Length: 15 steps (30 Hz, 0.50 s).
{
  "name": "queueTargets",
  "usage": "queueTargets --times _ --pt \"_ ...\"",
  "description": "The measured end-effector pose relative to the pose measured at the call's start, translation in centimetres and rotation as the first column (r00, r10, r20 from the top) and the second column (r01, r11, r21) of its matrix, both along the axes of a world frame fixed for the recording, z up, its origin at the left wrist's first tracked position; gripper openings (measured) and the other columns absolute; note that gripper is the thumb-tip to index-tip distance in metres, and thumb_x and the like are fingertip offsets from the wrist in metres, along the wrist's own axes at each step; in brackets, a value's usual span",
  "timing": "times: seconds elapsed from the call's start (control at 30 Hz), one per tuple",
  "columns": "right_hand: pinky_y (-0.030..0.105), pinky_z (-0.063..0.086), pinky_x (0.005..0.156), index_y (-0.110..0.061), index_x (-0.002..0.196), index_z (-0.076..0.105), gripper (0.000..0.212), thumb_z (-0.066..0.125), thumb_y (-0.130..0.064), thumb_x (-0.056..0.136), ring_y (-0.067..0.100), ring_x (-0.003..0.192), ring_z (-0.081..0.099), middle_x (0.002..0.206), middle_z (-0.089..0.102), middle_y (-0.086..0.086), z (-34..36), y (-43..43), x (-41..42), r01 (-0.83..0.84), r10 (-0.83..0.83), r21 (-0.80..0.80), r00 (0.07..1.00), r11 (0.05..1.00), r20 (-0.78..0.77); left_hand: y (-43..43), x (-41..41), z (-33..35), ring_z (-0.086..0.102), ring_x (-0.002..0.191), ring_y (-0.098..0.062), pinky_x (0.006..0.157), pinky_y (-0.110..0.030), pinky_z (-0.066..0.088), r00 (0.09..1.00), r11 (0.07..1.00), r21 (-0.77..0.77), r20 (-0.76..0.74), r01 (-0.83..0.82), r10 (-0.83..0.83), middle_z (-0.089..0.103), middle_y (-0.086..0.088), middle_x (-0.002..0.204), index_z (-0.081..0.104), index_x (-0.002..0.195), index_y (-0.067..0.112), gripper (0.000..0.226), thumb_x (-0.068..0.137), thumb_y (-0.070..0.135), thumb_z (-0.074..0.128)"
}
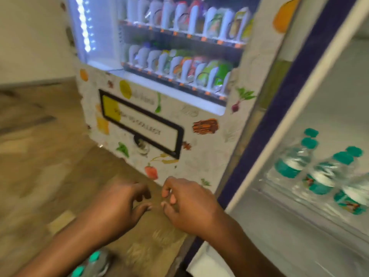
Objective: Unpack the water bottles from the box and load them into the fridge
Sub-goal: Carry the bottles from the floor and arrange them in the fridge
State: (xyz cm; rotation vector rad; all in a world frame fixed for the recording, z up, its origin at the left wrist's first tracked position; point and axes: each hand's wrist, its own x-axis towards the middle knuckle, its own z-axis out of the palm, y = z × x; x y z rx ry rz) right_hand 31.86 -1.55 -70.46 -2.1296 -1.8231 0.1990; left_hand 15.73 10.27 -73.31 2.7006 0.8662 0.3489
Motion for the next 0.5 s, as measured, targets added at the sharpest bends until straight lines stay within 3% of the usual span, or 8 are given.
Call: queueTargets --times 0.1,0.2,0.3,0.5 --pt "0.029 0.039 0.065 -0.036 0.106 0.049 0.019 0.057 -0.043 0.09 0.012 0.085 0.059 0.095 0.059 -0.012 -3.6 2.7 -1.6 -0.046 0.044 -0.05 0.999 0.998 -0.026 1.6 -2.9 -3.7 0.052 0.067 -0.001 0.068 -0.031 0.05 0.996 0.993 -0.084 -0.019 -0.084 0.082 0.06 0.014 0.085 0.067 0.096 0.031 0.02 0.081 0.043 0.073" --pt "0.032 0.049 0.068 -0.037 0.106 0.05 0.021 0.058 -0.043 0.088 0.012 0.083 0.06 0.089 0.062 -0.01 -7.0 5.0 -2.9 -0.078 0.074 -0.104 0.996 0.992 -0.04 2.7 -5.6 -7.1 0.054 0.07 -0.006 0.071 -0.03 0.049 0.983 0.974 -0.142 -0.083 -0.175 0.164 0.062 0.01 0.09 0.068 0.099 0.028 0.022 0.083 0.042 0.072" --pt "0.029 0.045 0.068 -0.035 0.111 0.052 0.025 0.059 -0.043 0.088 0.012 0.085 0.06 0.087 0.062 -0.01 -10.4 6.7 -3.9 -0.125 0.114 -0.176 0.991 0.976 -0.071 3.5 -8.2 -10.7 0.063 0.085 -0.015 0.076 -0.032 0.052 0.952 0.94 -0.183 -0.168 -0.287 0.258 0.066 0.007 0.096 0.068 0.103 0.027 0.025 0.083 0.042 0.07" --pt "0.035 0.052 0.077 -0.031 0.118 0.054 0.033 0.061 -0.046 0.088 0.016 0.093 0.061 0.104 0.062 -0.005 -17.0 8.2 -6.2 -0.198 0.167 -0.339 0.979 0.92 -0.117 4.4 -12.9 -20.9 0.065 0.1 -0.027 0.081 -0.035 0.053 0.846 0.82 -0.296 -0.39 -0.49 0.365 0.07 -0.007 0.106 0.064 0.11 0.024 0.036 0.079 0.041 0.072"
